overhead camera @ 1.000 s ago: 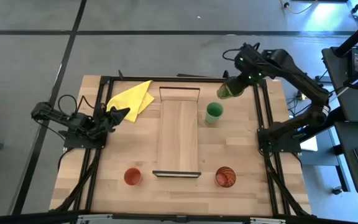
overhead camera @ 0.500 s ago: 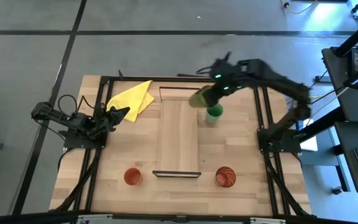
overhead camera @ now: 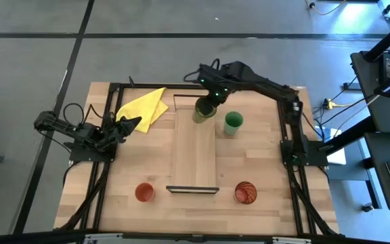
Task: Stack small to large cups/mugs on shelf
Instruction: Put the green cup on the shelf
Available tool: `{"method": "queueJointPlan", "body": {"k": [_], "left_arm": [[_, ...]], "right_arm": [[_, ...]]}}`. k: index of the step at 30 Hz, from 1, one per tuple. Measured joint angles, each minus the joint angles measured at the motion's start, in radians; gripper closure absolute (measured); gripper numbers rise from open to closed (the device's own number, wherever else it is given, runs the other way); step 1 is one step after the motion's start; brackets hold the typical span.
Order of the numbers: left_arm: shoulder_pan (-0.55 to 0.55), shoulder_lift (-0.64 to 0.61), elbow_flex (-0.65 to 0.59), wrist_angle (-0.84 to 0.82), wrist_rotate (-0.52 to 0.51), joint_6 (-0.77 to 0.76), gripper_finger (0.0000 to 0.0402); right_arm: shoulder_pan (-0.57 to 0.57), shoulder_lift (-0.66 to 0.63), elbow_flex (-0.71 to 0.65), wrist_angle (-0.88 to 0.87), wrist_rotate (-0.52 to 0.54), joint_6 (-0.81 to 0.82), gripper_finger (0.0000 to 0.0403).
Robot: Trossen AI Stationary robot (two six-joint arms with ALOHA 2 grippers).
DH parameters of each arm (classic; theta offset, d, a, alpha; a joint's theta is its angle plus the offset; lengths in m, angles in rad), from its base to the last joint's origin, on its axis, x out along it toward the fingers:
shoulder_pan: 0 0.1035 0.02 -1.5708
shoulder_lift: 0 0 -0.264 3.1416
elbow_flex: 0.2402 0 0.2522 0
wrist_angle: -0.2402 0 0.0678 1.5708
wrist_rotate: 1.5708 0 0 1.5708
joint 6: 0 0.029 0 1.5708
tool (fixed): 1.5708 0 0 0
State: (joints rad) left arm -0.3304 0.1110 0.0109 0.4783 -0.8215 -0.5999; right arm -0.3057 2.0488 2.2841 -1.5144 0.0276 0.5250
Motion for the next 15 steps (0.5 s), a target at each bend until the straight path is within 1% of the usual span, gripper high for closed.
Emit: {"method": "queueJointPlan", "body": {"k": [3, 8, 11, 15], "left_arm": [[0.000, 0.000, 0.000, -0.017, 0.000, 0.000, 0.0366], [0.000, 0.000, 0.000, -0.047, 0.000, -0.005, 0.0366], [0.000, 0.000, 0.000, -0.047, 0.000, -0.010, 0.0366], [0.000, 0.000, 0.000, -0.061, 0.001, -0.014, 0.0366]], "right_arm": [[-0.020, 0.044, 0.000, -0.001, -0.008, -0.011, 0.0386], [-0.046, 0.104, 0.000, 0.045, -0.070, -0.035, 0.0385], [-0.061, 0.118, 0.000, 0.074, -0.075, -0.035, 0.0385], [-0.088, 0.119, 0.000, 0.089, -0.113, -0.032, 0.0385]]}}
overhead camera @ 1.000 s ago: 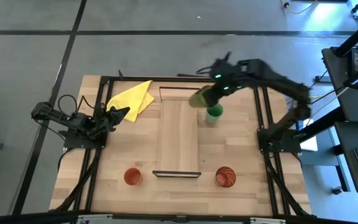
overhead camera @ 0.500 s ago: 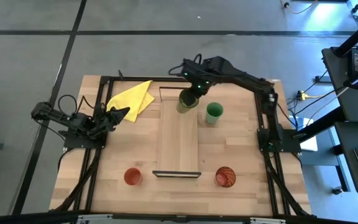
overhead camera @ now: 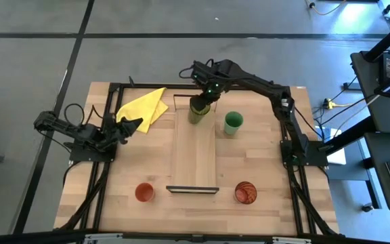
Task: Stack small to large cups/mugs on shelf
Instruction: Put the green cup on the shelf
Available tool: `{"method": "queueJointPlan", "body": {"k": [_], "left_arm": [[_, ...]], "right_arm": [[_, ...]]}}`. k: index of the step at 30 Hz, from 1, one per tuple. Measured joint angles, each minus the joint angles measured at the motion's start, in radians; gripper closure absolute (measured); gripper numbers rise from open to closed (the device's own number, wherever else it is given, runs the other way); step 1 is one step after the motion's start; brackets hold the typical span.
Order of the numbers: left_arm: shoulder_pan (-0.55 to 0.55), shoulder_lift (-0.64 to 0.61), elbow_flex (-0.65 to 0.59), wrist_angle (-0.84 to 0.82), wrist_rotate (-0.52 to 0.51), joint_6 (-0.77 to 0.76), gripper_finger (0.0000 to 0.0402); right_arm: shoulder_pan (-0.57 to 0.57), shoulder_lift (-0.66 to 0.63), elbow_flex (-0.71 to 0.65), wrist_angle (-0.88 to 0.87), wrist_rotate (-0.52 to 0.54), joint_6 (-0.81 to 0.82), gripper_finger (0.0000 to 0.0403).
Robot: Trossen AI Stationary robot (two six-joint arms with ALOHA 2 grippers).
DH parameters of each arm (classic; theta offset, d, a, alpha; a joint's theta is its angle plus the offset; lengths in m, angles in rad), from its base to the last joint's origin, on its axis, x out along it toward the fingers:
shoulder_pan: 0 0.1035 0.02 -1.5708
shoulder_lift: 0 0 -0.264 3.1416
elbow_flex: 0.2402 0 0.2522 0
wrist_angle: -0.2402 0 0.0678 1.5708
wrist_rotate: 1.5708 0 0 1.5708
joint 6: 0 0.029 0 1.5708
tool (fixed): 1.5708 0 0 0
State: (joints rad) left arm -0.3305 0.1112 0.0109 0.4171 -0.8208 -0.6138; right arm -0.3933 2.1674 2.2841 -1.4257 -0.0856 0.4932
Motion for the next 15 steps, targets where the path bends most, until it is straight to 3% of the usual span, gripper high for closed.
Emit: {"method": "queueJointPlan", "body": {"k": [15], "left_arm": [[0.000, 0.000, 0.000, -0.028, 0.007, -0.014, 0.0366]], "right_arm": [[0.005, -0.003, 0.000, -0.043, -0.017, 0.025, 0.0367]]}}
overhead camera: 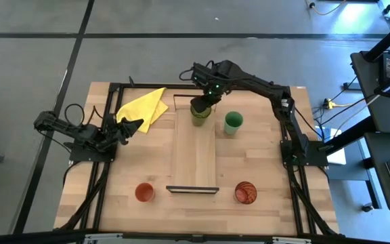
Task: Stack small to large cups/mugs on shelf
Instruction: Put the green cup on the shelf
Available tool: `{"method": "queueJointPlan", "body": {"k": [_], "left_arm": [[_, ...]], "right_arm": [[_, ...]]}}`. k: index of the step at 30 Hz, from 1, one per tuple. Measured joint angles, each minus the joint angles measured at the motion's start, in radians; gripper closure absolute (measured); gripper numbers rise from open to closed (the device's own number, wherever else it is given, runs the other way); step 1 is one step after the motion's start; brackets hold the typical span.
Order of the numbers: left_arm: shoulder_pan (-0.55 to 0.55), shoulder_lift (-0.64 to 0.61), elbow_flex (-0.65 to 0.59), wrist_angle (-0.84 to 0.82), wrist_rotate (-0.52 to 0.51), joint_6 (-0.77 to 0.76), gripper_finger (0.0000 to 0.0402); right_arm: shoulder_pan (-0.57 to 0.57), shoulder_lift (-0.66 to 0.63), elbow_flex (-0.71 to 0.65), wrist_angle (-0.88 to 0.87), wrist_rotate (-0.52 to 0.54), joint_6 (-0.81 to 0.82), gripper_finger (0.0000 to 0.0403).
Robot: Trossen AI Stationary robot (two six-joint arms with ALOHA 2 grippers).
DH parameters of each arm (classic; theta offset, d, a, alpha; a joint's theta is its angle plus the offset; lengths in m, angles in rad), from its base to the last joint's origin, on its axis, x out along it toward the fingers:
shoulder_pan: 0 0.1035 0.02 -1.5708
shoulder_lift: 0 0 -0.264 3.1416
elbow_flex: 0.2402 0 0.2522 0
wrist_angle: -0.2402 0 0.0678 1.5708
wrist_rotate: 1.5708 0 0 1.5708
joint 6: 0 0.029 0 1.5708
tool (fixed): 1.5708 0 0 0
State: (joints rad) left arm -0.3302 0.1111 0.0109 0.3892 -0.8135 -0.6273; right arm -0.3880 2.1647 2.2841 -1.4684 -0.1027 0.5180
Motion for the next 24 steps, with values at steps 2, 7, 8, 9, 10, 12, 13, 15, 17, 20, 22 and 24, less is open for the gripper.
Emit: {"method": "queueJointPlan", "body": {"k": [2, 7, 8, 9, 10, 12, 13, 15, 17, 20, 22, 24], "left_arm": [[0.000, 0.000, 0.000, 0.000, 0.000, 0.000, 0.0366], [0.000, 0.000, 0.000, 0.000, 0.000, 0.000, 0.0366], [0.000, 0.000, 0.000, 0.000, 0.000, 0.000, 0.0366], [0.000, 0.000, 0.000, 0.000, 0.000, 0.000, 0.0366], [0.000, 0.000, 0.000, 0.000, 0.000, 0.000, 0.0366], [0.000, 0.000, 0.000, 0.000, 0.000, 0.000, 0.0366], [0.000, 0.000, 0.000, 0.000, 0.000, 0.001, 0.0366], [0.000, 0.000, 0.000, -0.001, 0.000, 0.001, 0.0366], [0.000, 0.000, 0.000, -0.006, 0.000, 0.001, 0.0366], [0.000, 0.000, 0.000, -0.015, 0.000, 0.001, 0.0366], [0.000, 0.000, 0.000, -0.015, 0.000, 0.001, 0.0366], [0.000, 0.000, 0.000, -0.015, 0.000, 0.001, 0.0366]], "right_arm": [[0.000, 0.000, 0.000, -0.016, 0.006, -0.001, 0.0363], [-0.001, 0.000, 0.000, -0.003, 0.012, -0.015, 0.0354], [-0.001, 0.000, 0.000, 0.000, 0.012, -0.018, 0.0352], [-0.001, 0.000, 0.000, 0.003, 0.012, -0.022, 0.0350], [-0.001, 0.000, 0.000, 0.007, 0.012, -0.024, 0.0349], [-0.001, 0.000, 0.000, 0.014, 0.012, -0.025, 0.0346], [-0.001, 0.000, 0.000, 0.016, 0.012, -0.026, 0.0346], [-0.001, 0.000, 0.000, 0.016, 0.006, -0.030, 0.0346], [-0.001, 0.000, 0.000, 0.017, -0.002, -0.038, 0.0345], [-0.001, 0.000, 0.000, 0.017, -0.003, -0.054, 0.0345], [-0.001, 0.000, 0.000, 0.017, -0.002, -0.062, 0.0345], [-0.001, 0.000, 0.000, 0.017, 0.003, -0.086, 0.0345]]}}
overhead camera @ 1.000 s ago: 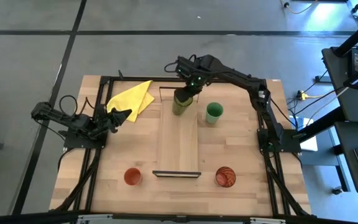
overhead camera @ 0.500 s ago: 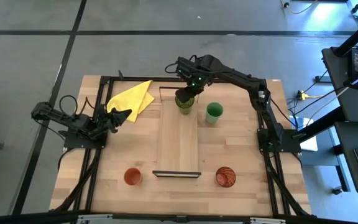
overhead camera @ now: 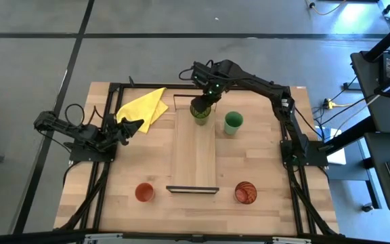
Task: Stack small to large cups/mugs on shelf
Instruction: Put the green cup on the shelf, then put the light green cup on the shelf
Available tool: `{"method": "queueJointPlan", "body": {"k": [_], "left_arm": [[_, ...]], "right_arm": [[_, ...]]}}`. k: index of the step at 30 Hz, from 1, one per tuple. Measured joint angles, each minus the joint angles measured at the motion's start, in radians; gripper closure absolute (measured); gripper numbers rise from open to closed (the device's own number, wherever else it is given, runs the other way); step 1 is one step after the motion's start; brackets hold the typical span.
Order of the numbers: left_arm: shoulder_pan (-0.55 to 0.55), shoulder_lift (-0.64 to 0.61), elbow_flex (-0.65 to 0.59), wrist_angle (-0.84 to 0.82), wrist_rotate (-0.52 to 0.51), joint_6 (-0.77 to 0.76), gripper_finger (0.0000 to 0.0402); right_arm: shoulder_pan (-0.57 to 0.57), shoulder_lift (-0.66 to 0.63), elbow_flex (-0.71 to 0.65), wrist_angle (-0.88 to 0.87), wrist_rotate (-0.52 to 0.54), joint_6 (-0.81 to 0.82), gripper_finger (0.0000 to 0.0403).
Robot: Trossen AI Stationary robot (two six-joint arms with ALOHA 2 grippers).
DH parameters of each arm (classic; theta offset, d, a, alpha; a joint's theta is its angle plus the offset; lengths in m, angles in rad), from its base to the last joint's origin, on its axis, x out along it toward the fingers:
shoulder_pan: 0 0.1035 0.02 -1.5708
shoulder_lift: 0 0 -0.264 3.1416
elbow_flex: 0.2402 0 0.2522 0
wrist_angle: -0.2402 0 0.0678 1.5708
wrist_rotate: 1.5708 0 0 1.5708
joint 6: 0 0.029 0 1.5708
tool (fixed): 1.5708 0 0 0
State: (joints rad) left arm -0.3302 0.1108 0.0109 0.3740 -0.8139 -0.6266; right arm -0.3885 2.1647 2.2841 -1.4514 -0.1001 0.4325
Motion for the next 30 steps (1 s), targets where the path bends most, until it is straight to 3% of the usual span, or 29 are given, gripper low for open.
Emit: {"method": "queueJointPlan", "body": {"k": [13, 17, 30], "left_arm": [[0.000, 0.000, 0.000, 0.000, -0.005, 0.008, 0.0366], [0.001, 0.000, 0.000, 0.000, -0.018, 0.009, 0.0366], [0.001, 0.000, 0.000, -0.001, -0.036, 0.028, 0.0366]], "right_arm": [[0.008, 0.000, 0.059, -0.038, -0.005, -0.071, 0.0343], [0.015, -0.025, 0.060, 0.015, 0.001, -0.071, 0.0327], [0.012, -0.037, 0.063, -0.054, 0.055, -0.088, 0.0282]]}}
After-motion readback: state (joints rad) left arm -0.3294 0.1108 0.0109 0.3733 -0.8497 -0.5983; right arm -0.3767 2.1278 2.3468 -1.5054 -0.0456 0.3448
